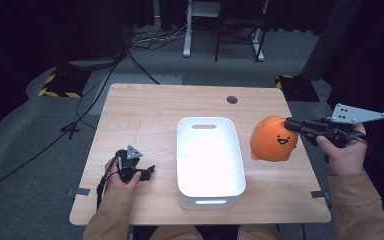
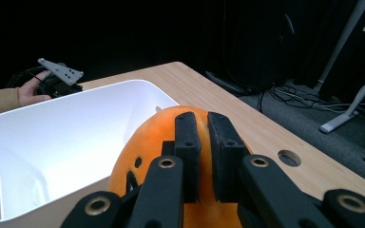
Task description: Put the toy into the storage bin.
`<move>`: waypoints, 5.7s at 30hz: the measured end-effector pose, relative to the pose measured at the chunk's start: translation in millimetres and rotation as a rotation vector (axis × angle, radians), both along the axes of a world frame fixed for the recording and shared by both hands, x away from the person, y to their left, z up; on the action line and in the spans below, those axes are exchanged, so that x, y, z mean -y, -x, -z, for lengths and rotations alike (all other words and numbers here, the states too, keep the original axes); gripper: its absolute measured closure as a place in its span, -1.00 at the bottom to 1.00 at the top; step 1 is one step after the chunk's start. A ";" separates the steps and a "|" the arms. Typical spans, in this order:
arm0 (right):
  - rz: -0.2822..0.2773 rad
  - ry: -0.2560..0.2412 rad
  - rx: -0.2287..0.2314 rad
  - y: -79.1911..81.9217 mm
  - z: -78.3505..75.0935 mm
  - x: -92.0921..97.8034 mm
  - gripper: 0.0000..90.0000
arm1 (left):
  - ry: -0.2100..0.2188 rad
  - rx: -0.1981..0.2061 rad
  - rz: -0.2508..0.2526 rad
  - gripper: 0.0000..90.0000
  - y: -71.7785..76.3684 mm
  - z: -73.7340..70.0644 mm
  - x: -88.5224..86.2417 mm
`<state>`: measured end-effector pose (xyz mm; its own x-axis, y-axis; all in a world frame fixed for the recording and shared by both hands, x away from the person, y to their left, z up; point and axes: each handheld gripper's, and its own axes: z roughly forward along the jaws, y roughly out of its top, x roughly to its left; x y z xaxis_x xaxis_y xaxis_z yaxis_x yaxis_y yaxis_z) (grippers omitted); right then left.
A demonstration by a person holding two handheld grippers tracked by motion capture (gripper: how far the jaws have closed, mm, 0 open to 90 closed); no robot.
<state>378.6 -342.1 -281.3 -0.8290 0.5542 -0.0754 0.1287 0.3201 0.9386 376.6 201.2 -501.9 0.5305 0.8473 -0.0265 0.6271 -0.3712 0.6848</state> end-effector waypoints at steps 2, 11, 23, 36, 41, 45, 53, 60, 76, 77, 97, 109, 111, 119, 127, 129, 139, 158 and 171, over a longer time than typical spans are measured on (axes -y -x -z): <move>0.000 -0.001 0.003 0.8 -1.8 -1.0 0.86 | 0.000 0.000 0.000 -0.61 0.0 0.0 0.0; -0.033 -0.009 0.025 5.2 -17.9 -11.6 0.86 | 0.000 0.000 -0.001 -0.61 0.0 0.0 0.1; -0.071 -0.018 0.024 8.6 -24.8 -39.2 0.86 | -0.002 0.001 -0.007 -0.61 0.6 0.0 0.4; -0.133 -0.017 0.024 11.6 -18.7 -85.1 0.86 | -0.003 -0.004 -0.006 -0.68 -4.8 0.2 5.4; -0.153 -0.015 0.027 12.4 -16.0 -101.5 0.86 | -0.004 -0.004 -0.005 -0.68 -4.8 0.1 5.5; -0.170 -0.016 0.029 13.5 -13.7 -113.3 0.86 | -0.002 -0.003 -0.007 -0.68 -4.8 0.2 5.6; -0.216 -0.007 0.021 17.1 -5.8 -135.8 0.86 | -0.004 -0.003 -0.006 -0.68 -4.7 0.2 5.5; -0.259 -0.018 -0.001 20.1 2.2 -151.8 0.87 | -0.006 -0.003 -0.006 -0.68 -4.6 0.1 5.6; -0.347 -0.001 -0.055 35.5 35.7 -187.8 0.87 | -0.003 -0.002 -0.008 -0.68 -4.5 0.2 5.8; -0.352 0.001 -0.063 39.3 38.3 -189.7 0.87 | -0.003 -0.002 -0.008 -0.68 -4.5 0.2 5.9; -0.374 0.043 -0.171 61.3 66.5 -180.2 0.86 | -0.003 -0.002 -0.010 -0.68 -4.2 0.2 6.3; -0.372 0.155 -0.226 61.5 83.4 -190.9 0.84 | -0.003 -0.002 -0.010 -0.68 -4.2 0.2 6.3; -0.370 0.181 -0.239 61.1 86.0 -192.1 0.84 | -0.003 -0.002 -0.010 -0.68 -4.2 0.2 6.3; -0.366 0.220 -0.277 60.0 87.9 -191.7 0.82 | -0.002 -0.002 -0.011 -0.68 -4.1 0.2 6.4; -0.355 0.250 -0.276 62.9 87.8 -189.0 0.74 | -0.002 -0.002 -0.011 -0.68 -4.1 0.2 6.4; -0.350 0.252 -0.280 62.4 87.7 -188.6 0.69 | -0.002 -0.002 -0.011 -0.68 -4.1 0.2 6.4; -0.336 0.155 -0.336 56.7 91.0 -181.0 0.38 | -0.004 -0.001 -0.014 -0.68 -3.9 0.2 6.5; -0.291 0.084 -0.253 48.2 74.6 -170.0 0.07 | -0.006 -0.007 -0.012 -0.68 -3.4 -0.2 6.5; -0.077 0.054 -0.182 30.5 54.3 -123.5 -0.05 | -0.009 -0.008 -0.011 -0.68 -3.3 -0.4 6.3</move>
<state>348.2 -218.5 -335.6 -0.8713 0.4880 0.0515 0.2677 0.3847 0.8834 379.9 194.9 -501.5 0.5209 0.8533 -0.0232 0.6367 -0.3702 0.6764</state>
